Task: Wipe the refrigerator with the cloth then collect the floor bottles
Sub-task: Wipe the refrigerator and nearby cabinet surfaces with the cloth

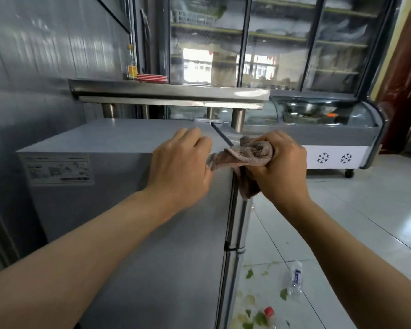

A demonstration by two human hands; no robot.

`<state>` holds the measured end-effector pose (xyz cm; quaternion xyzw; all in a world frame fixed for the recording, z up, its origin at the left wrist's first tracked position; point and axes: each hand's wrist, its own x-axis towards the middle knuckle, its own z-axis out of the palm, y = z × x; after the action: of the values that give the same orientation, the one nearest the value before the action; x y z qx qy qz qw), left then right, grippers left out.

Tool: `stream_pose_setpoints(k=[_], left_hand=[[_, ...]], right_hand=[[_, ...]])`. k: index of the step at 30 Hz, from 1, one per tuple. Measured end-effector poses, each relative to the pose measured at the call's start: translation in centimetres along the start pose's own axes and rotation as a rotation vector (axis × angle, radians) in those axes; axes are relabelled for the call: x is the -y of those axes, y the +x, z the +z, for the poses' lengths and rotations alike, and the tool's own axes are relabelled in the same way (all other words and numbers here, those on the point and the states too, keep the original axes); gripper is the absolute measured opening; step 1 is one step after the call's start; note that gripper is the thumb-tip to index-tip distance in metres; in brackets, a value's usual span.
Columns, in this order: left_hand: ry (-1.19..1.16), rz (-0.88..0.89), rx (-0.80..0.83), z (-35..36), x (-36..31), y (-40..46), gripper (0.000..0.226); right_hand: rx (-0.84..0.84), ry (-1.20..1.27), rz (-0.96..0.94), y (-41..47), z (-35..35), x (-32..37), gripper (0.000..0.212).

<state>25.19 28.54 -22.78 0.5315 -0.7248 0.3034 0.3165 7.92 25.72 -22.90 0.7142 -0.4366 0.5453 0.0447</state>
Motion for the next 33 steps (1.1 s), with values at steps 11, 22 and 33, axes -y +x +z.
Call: stream_pose_setpoints(k=[11, 22, 33], left_hand=[[-0.117, -0.028, 0.438, -4.0, 0.3, 4.5, 0.014], [-0.029, -0.080, 1.034, -9.4, -0.7, 11.6, 0.029], [-0.097, -0.172, 1.071, -17.1, 0.0, 21.5, 0.025]], right_hand=[[0.606, 0.135, 0.253, 4.2, -4.0, 1.1, 0.035], [0.858, -0.011, 0.439, 12.8, -10.6, 2.6, 0.048], [0.995, -0.031, 0.485, 22.7, -15.1, 4.1, 0.050]])
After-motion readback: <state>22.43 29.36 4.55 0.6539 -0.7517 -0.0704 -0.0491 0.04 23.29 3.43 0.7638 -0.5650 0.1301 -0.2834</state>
